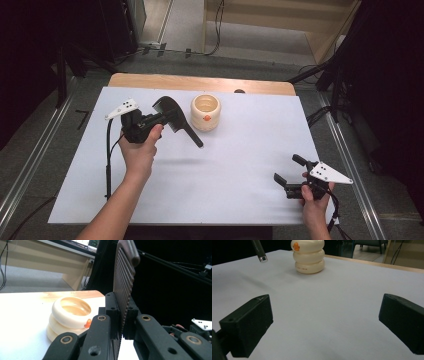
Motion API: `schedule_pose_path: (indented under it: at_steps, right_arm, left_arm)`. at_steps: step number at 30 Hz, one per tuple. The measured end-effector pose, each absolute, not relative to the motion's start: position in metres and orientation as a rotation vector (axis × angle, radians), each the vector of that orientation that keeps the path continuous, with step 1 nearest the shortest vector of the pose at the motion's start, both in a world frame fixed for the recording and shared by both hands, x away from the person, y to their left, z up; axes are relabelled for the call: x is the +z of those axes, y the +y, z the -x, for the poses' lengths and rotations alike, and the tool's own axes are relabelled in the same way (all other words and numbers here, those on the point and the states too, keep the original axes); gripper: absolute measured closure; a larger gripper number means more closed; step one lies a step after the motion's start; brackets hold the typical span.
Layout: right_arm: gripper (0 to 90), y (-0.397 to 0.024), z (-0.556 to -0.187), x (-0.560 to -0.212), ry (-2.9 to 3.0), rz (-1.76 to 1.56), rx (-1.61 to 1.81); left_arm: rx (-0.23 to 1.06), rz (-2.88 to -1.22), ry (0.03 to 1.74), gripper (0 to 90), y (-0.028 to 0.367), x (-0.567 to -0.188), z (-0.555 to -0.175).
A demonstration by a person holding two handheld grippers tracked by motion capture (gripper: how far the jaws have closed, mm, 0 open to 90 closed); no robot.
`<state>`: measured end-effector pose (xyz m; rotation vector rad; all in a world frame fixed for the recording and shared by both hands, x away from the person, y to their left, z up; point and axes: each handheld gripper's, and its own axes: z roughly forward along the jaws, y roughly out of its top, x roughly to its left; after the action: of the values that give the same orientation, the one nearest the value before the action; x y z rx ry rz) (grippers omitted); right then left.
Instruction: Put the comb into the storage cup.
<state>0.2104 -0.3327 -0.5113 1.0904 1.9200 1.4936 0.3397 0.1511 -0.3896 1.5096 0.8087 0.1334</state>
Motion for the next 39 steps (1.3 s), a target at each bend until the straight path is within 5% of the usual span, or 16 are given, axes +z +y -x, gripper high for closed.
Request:
schedule_pose_path:
  at_steps: [39]
  right_arm:
    - [0.0,-0.334,-0.211,-0.513,1.907,-1.099,1.498]
  left_arm:
    - [0.137,-1.468,0.795,86.3,0.13,-0.362,-0.376]
